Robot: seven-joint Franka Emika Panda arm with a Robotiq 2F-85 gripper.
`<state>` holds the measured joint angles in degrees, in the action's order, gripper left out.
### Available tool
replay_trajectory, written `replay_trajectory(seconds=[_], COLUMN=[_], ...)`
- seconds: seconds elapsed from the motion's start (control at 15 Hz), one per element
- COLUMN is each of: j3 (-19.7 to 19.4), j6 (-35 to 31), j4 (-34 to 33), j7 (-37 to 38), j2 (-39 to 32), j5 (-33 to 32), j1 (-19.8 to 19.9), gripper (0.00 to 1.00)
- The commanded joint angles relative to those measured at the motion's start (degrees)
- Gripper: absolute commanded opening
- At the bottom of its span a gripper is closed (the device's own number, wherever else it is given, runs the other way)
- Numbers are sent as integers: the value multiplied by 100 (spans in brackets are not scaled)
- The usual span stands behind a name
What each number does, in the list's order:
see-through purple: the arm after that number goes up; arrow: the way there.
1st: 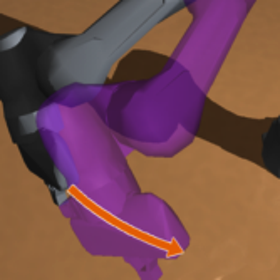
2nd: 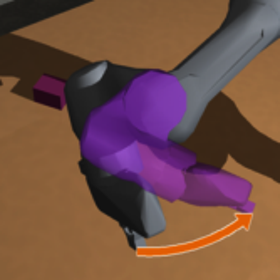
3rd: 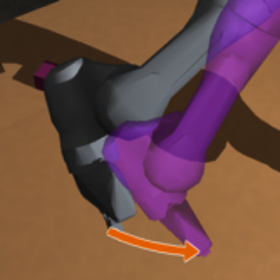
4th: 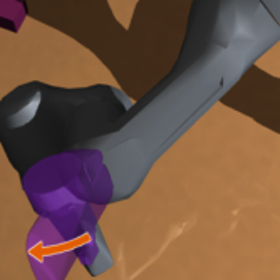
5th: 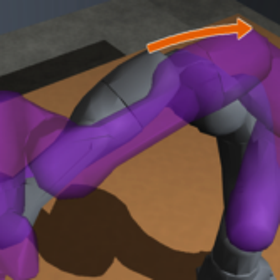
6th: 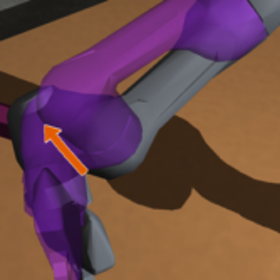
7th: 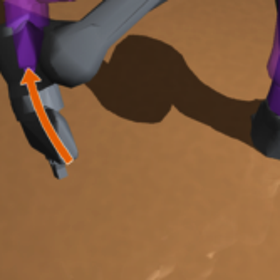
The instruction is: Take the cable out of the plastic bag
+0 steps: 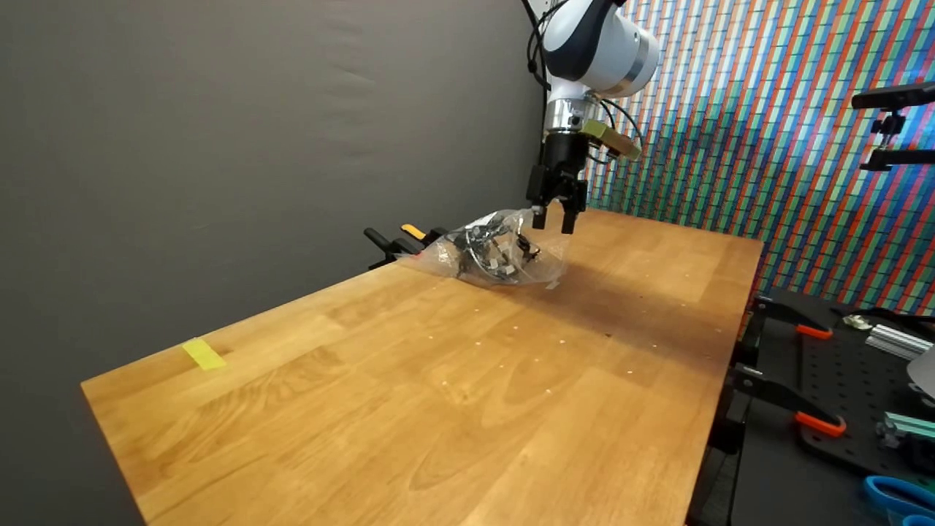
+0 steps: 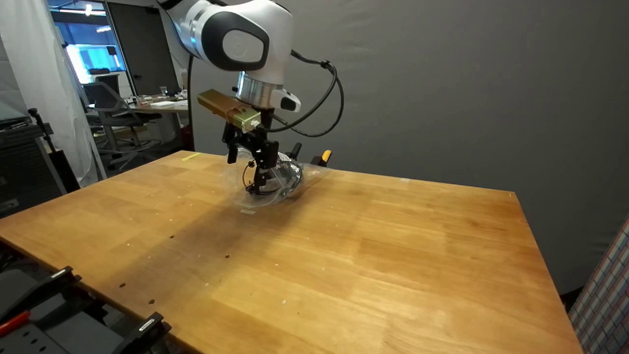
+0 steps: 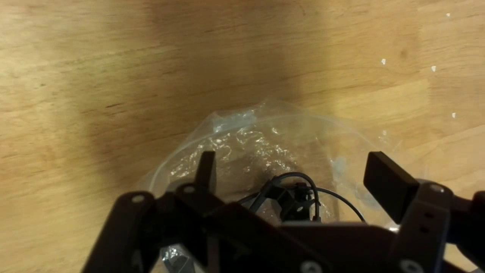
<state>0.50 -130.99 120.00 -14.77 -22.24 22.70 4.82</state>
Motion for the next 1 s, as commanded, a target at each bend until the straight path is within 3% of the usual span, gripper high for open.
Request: replay_trajectory(seconds=[0.0, 0.4, 0.67, 0.93], j3=[209, 262, 328, 298], j6=[163, -555, -178, -297], j4=[-368, -404, -182, -260], j7=[-59, -158, -407, -271], j2=[-231, -347, -87, -255], j5=[300, 715, 498, 498], j1=[210, 386, 434, 370], gripper=[100, 100, 100, 100])
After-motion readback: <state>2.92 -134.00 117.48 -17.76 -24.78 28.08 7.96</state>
